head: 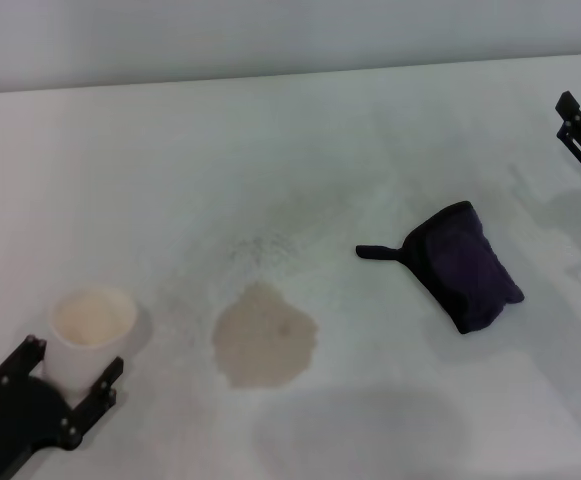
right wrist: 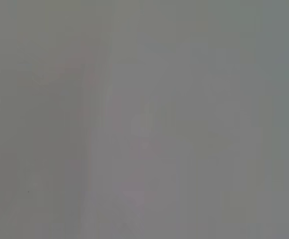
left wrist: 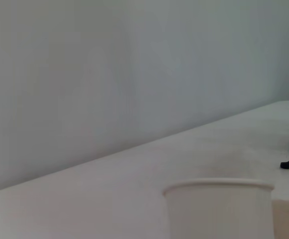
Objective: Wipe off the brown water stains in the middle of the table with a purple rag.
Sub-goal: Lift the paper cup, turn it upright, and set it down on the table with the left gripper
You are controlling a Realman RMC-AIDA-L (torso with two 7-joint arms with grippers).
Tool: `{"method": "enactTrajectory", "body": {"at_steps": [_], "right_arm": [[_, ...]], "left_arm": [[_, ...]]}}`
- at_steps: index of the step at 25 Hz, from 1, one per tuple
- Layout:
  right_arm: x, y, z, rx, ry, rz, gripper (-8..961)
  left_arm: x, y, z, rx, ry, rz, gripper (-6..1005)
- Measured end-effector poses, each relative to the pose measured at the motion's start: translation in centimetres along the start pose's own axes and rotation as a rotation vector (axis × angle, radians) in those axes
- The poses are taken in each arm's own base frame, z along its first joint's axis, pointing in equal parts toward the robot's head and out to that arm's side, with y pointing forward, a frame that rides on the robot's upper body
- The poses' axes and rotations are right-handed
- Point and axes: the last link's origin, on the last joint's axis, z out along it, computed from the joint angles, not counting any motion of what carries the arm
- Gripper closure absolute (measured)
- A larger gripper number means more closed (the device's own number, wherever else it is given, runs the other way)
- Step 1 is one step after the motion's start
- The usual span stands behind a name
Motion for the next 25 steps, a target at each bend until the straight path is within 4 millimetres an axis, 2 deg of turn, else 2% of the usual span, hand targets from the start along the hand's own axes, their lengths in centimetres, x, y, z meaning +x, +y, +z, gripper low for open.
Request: {"method": "enactTrajectory", "body": {"at_steps": [8,22,25], "right_arm": [[0.1,0.0,0.0,0.001,0.006,-0.001,144],[0.2,-0.1,-0.5,0.006,0.007,0.000,144],[0.2,-0.2,-0.6,0.007,0.009,0.000,144]], "left_arm": [[-0.9,1.0,-1.9,0.033,-0.017,0.008,310],[-1.2,1.4,-2.1,0.036,-0.031,-0.017,303],[-1.2,1.5,-2.1,0.035,-0.031,-0.014,253]]}}
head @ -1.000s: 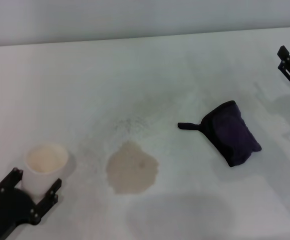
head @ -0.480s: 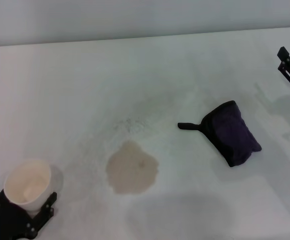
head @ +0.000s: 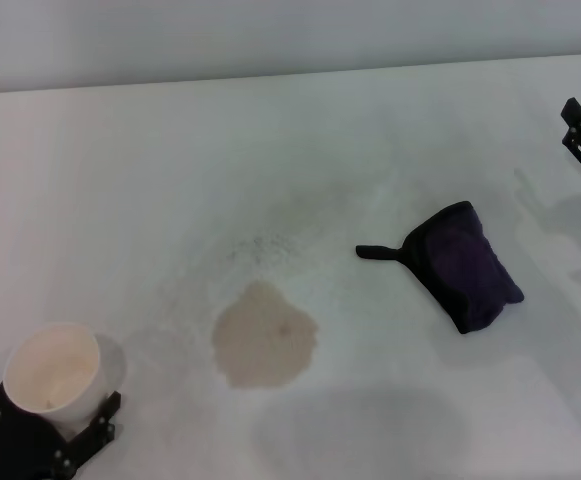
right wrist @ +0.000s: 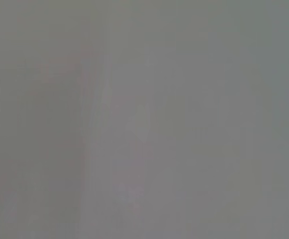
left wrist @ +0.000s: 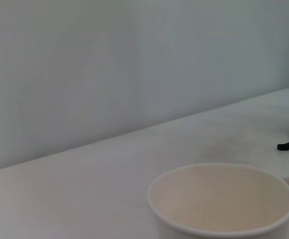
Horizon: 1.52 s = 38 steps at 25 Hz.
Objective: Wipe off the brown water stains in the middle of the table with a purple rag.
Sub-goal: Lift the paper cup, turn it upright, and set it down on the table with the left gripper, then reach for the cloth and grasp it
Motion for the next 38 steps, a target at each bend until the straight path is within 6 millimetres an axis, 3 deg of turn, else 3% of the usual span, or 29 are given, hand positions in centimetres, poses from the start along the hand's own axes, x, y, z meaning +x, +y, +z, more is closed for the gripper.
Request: {"method": "enactTrajectory", "body": {"at_steps": [10,27,38], "right_arm": [[0.0,0.0,0.0,0.000,0.000,-0.002,143],[-0.2,-0.9,0.7,0.021,0.007,-0.028,144],[-0.4,-1.5,1.9,0.026,0.014,-0.054,143]], "left_arm": [[-0.2,0.3,-1.1,0.028,0.011,0.014,107],[-1.5,1.1,-4.9,0.156,-0.024,-0.001,107],[-0.8,-0.3,-9.5,0.446,0.049,-0.009,107]]}}
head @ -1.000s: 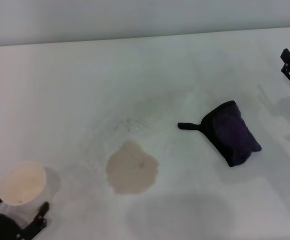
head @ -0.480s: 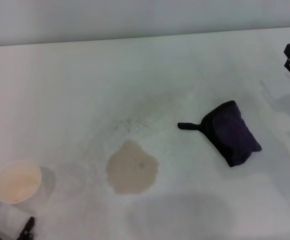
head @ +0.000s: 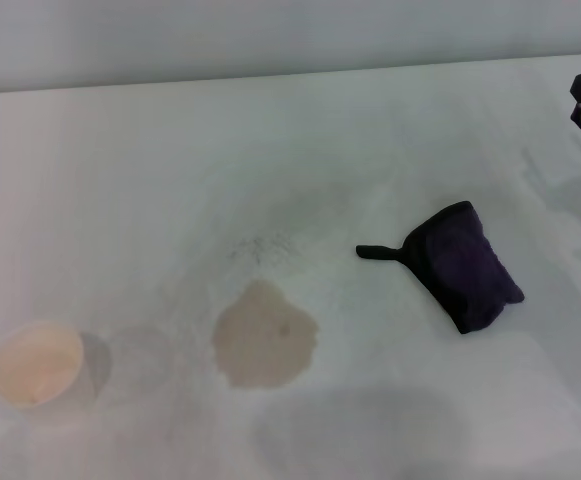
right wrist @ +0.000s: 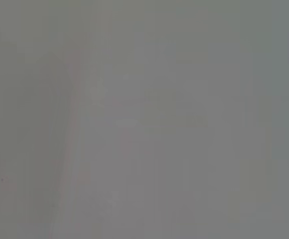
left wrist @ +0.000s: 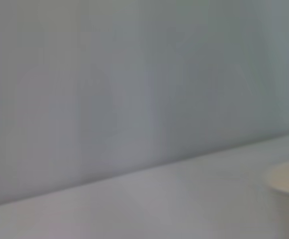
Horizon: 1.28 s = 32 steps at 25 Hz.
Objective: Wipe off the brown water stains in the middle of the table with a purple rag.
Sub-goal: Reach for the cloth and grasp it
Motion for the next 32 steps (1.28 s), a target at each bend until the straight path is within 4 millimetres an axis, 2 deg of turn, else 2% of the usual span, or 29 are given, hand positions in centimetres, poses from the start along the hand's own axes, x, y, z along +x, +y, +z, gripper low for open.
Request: {"method": "enactTrajectory", "body": {"at_steps": [5,16,24,28,32], "right_arm": [[0.0,0.1,0.0,-0.001,-0.002,0.061,143],[-1.0,-1.2,0.6,-0.031,-0.020,0.445,143],[-4.4,-2.0,3.4,-0.282,0.071,0.709,144],[-6.3,-2.3,5.0,-0.365,0.196,0.711,144],[-8.4,-2.9,6.6,-0.389,0.403,0.667,143]], "left_arm": [[0.6,-2.0,0.2,0.122,0.041,0.005,107],[3.1,-4.3,5.6,0.170,0.193,-0.079,107],[5.0,-4.5,8.8,0.132,0.284,-0.074,107],[5.6,-4.5,9.8,0.121,0.307,-0.070,107],[6.0,-4.9,10.3,0.135,0.331,-0.076,107]]}}
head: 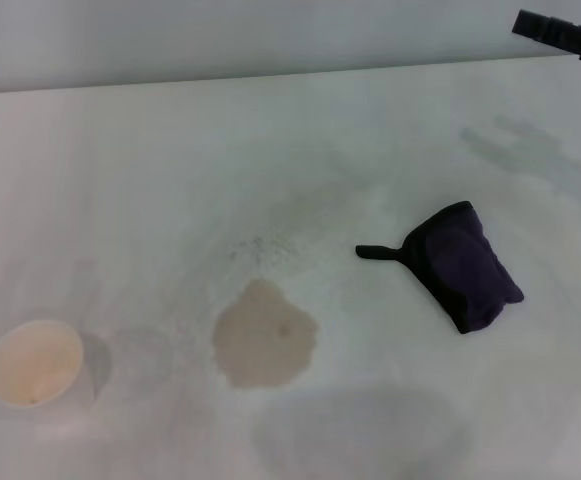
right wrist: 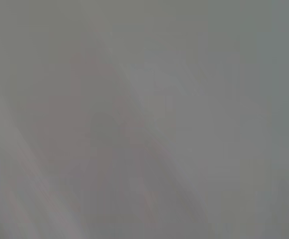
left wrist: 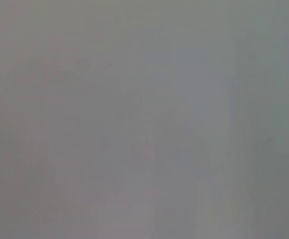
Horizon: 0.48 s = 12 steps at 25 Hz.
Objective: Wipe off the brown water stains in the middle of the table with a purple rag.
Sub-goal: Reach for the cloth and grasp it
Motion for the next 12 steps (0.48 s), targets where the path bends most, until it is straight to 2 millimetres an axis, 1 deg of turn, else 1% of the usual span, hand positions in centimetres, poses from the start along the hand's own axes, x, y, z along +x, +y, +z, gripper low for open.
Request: {"method": "enactTrajectory", "body": {"at_steps": [3,5,8,10,12], "right_arm": [[-2.2,0.7,0.0,0.126,0.168,-0.034,149],[-3.3,1.5,0.1,0.198,0.255,-0.062,161],[-4.7,3.5,0.6,0.283,0.378,-0.125,178],[-4.8,4.7,1.1,0.322,0.470,-0.154,178],[-4.2,6.2,2.3,0.339,0.576,-0.183,178]], "left_arm": [[0.2,-0.2,0.2,0.009,0.012,-0.006,106],[0.3,-0.3,0.3,0.010,0.020,-0.010,106],[0.4,-0.3,0.5,0.007,0.027,-0.010,106],[0.4,-0.3,0.7,0.005,0.031,-0.010,106],[0.5,-0.3,1.0,0.002,0.038,-0.008,106]]}}
